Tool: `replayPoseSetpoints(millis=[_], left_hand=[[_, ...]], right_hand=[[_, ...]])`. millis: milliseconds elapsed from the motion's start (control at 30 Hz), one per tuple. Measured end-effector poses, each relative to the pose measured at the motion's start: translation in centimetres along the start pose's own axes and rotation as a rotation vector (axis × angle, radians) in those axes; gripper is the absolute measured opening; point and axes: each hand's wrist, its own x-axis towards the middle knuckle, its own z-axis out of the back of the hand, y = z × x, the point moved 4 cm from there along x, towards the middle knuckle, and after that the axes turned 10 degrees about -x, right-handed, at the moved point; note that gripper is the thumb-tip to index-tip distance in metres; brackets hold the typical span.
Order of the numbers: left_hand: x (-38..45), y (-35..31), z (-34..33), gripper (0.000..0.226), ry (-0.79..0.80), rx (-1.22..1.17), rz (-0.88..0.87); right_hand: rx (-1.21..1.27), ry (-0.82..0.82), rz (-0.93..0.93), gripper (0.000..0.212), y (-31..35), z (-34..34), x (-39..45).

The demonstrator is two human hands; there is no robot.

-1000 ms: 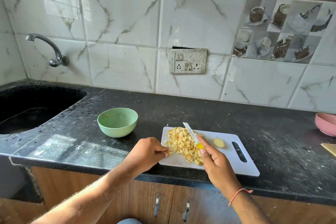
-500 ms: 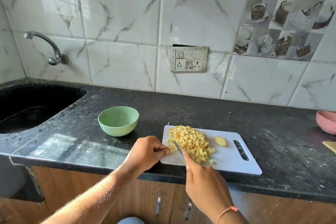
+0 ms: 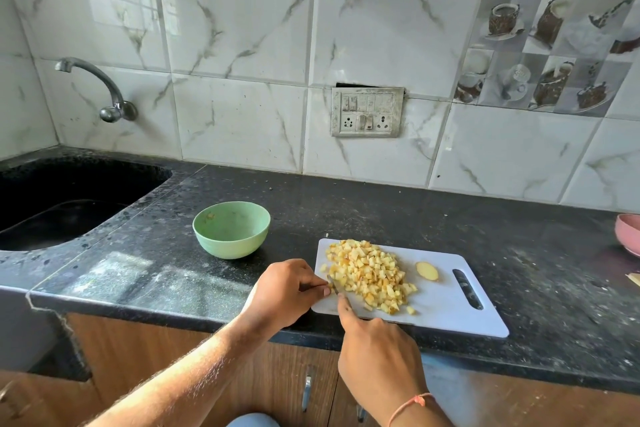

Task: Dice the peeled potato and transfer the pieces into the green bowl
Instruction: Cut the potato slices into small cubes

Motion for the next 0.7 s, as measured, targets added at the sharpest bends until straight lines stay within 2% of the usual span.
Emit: replayPoseSetpoints(millis=[200,333,500,700], left_hand=[[-0.1,0.1,-0.1,0.008,-0.018,-0.01,-0.002],[0.0,0.2,0.0,0.013,0.011,-0.032,-0.015],[-0.6,0.2,0.3,0.021,0.081,-0.018,-0.065],[-0.6,0.5,1.0,0.013,-0.004,-0.088,0.011]], right_hand=[[0.042,0.087,0.025,0.078,-1.0,0.0,-1.8],[0.049,0.137,-0.039,0.08,-2.3,-0.3,-2.0],[0.125,0.041,-0.075,0.076,-2.8,-0.7,-1.9],[0.168,-0.066,-0.033,0.071,-1.4,0.6,-1.9]])
